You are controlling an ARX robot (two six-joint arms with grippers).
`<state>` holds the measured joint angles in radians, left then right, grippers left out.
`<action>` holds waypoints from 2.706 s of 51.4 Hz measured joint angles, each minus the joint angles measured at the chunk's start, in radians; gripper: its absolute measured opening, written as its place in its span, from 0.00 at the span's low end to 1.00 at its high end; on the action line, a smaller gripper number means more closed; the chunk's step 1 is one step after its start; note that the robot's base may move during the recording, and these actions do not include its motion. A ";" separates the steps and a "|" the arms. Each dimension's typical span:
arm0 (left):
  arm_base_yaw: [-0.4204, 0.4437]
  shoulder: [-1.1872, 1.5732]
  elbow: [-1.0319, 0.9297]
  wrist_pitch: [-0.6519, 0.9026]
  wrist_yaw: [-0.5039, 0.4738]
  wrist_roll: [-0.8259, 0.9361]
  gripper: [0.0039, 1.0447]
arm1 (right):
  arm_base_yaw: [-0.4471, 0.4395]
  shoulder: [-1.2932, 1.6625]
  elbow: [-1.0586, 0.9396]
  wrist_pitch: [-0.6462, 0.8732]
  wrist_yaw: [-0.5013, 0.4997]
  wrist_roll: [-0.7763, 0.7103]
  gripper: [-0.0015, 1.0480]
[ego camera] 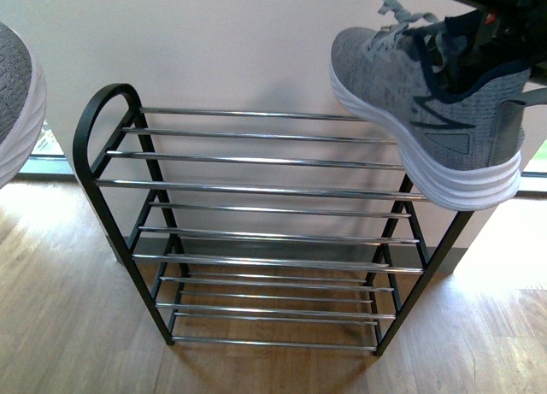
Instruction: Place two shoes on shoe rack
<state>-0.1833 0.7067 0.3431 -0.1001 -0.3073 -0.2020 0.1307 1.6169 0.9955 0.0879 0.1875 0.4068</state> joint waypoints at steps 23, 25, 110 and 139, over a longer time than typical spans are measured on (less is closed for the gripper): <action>0.000 0.000 0.000 0.000 0.000 0.000 0.01 | -0.023 0.230 0.189 -0.030 0.094 0.146 0.01; 0.000 0.000 0.000 0.000 0.000 0.000 0.01 | -0.021 0.245 0.189 -0.029 0.102 0.146 0.01; -0.002 0.000 0.000 0.000 -0.002 0.000 0.01 | -0.388 -0.834 -0.780 0.478 -0.435 -0.597 0.63; -0.002 0.000 0.000 0.000 0.000 0.000 0.01 | -0.182 -1.109 -0.932 0.347 -0.210 -0.419 0.02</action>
<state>-0.1852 0.7067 0.3431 -0.1001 -0.3073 -0.2020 -0.0517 0.5079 0.0639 0.4347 -0.0223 -0.0124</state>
